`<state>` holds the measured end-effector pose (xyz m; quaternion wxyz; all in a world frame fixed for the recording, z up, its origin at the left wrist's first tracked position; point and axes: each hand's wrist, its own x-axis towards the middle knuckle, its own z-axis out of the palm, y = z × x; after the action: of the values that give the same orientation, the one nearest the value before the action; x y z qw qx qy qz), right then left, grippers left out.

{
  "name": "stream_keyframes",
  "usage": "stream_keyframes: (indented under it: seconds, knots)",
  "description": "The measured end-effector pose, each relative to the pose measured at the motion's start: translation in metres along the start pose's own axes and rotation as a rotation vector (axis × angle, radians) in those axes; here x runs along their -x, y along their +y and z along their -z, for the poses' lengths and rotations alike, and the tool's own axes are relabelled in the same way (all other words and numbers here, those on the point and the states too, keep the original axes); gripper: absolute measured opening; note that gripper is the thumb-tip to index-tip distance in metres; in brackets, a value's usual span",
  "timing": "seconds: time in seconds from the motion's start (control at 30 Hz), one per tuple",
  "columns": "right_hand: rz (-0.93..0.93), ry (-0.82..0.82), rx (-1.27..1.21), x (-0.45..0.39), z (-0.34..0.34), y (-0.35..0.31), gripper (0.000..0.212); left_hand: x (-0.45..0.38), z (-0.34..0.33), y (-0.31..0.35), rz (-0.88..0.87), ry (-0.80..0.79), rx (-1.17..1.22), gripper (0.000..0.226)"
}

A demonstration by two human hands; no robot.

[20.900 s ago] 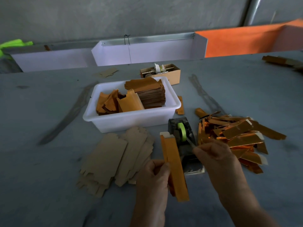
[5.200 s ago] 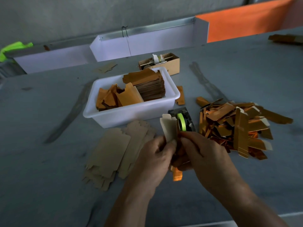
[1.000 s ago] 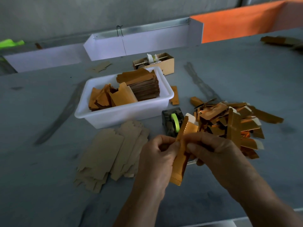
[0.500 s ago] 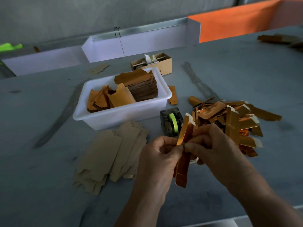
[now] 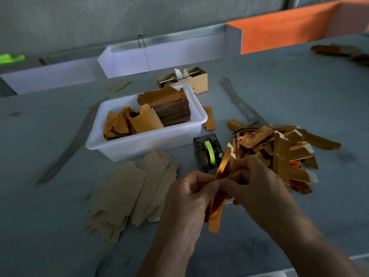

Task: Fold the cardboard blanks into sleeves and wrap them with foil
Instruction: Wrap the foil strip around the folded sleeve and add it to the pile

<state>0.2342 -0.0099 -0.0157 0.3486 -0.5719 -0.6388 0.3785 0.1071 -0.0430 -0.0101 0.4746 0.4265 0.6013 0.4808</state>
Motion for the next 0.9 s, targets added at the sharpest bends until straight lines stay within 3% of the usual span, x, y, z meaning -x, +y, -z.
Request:
stream_keyframes:
  seconds: [0.23, 0.37, 0.5, 0.63, 0.73, 0.9]
  knots:
    - [-0.060, -0.069, -0.073, 0.000, -0.001, 0.003, 0.026, -0.001, -0.009, -0.012, 0.010, 0.150, -0.071, 0.009]
    - [-0.050, -0.111, -0.002, -0.004, 0.004, -0.003, 0.026, -0.001, -0.009, -0.009, 0.015, 0.160, -0.042, 0.009]
    - [0.061, -0.021, 0.259, -0.002, 0.006, -0.014, 0.026, 0.002, -0.010, -0.007, -0.058, 0.188, -0.067, 0.015]
    - [0.100, 0.033, 0.290, 0.000, 0.003, -0.021, 0.028, 0.005, -0.010, -0.006, -0.139, 0.251, -0.133, 0.010]
    - [0.111, 0.046, 0.353, 0.001, 0.002, -0.020, 0.040, 0.004, -0.004, -0.003, -0.176, 0.272, -0.141, 0.009]
    - [0.079, -0.032, 0.024, -0.003, -0.002, -0.014, 0.042, -0.001, -0.001, 0.004, -0.167, 0.232, -0.158, 0.008]
